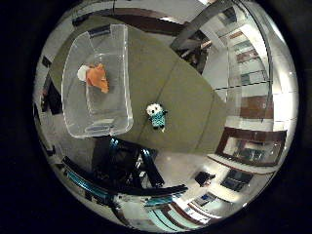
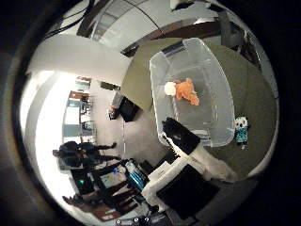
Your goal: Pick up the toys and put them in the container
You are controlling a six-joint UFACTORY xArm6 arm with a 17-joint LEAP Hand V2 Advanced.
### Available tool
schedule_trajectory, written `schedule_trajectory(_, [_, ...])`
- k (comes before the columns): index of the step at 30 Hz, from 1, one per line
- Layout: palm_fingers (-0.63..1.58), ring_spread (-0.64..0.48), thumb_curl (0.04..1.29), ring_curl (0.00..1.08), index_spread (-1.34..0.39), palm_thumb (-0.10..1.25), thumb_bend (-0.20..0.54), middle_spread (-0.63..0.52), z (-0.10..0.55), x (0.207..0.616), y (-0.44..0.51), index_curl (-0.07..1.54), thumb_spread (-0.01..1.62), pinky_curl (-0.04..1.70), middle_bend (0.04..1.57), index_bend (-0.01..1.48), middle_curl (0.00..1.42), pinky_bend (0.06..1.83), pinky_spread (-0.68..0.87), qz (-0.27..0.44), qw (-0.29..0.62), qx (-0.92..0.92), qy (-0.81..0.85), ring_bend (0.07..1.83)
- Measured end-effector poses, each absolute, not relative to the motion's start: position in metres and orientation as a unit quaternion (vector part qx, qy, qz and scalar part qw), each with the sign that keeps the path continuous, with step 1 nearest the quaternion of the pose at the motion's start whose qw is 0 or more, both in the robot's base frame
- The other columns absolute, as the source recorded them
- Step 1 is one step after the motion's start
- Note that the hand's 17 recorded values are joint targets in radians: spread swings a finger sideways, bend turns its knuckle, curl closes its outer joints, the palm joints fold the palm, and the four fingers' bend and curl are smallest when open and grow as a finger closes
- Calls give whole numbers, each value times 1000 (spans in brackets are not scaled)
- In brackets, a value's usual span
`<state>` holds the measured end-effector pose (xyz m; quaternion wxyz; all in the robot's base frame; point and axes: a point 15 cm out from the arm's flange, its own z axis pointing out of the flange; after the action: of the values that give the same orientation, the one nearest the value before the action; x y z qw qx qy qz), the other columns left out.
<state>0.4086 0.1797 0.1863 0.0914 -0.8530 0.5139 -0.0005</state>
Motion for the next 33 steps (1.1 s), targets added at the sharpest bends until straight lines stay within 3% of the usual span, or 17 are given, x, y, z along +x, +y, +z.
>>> schedule_trajectory(17, [249,179,337,253,-374,619,-23,12,207,449,-18,329,1127,8,192,178,304,575,335,-67,72,-823,559,206])
schedule_trajectory(26, [189,177,314,259,-354,554,-25,22,136,447,-117,314,1115,18,189,174,305,592,329,-65,22,-829,555,216])
schedule_trajectory(33, [154,176,297,263,-319,514,-26,36,75,447,-132,302,1102,29,193,166,311,601,322,-61,6,-833,549,230])
